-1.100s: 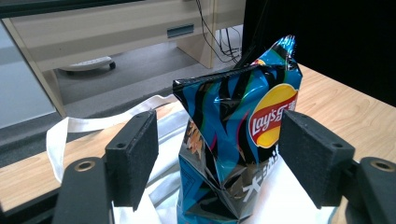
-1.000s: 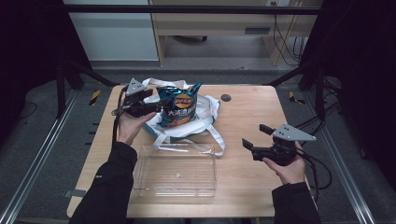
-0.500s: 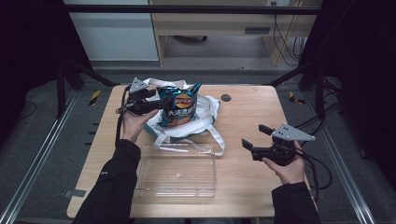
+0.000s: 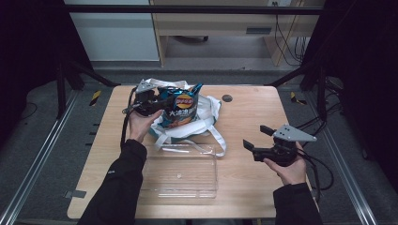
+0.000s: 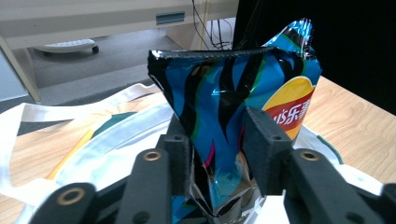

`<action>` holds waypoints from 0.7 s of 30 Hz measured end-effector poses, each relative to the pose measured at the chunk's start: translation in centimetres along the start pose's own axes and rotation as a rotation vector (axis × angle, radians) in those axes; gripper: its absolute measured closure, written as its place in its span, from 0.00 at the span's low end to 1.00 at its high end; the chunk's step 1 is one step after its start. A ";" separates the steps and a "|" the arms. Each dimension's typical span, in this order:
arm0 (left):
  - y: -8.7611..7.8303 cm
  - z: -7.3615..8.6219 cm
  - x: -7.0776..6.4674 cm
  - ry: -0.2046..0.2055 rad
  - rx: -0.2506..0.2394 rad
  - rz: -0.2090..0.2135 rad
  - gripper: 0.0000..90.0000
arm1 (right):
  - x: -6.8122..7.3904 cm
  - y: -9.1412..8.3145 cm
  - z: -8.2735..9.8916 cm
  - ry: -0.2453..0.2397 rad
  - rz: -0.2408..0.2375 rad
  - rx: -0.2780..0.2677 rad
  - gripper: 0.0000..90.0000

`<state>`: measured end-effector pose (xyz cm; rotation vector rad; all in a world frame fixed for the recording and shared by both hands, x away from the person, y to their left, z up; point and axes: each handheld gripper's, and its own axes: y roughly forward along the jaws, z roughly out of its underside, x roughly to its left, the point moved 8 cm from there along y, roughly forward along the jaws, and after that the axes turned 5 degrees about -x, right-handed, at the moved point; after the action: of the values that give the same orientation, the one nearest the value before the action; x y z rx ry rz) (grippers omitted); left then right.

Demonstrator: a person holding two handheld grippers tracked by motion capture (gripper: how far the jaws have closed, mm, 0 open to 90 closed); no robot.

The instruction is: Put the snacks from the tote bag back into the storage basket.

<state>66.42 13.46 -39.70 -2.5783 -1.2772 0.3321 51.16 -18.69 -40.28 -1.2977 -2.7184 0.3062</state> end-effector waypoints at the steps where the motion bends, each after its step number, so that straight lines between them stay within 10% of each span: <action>1: 0.0 0.0 0.0 -0.002 0.001 0.001 0.78 | 0.0 0.0 0.0 0.000 0.000 0.001 0.17; 21: -0.3 -0.1 -0.5 0.012 -0.005 0.043 1.00 | 0.1 0.2 0.2 0.000 -0.004 0.011 0.17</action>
<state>65.91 13.22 -39.42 -2.6113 -1.2213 0.3211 51.20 -18.46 -40.57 -1.2888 -2.7154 0.3203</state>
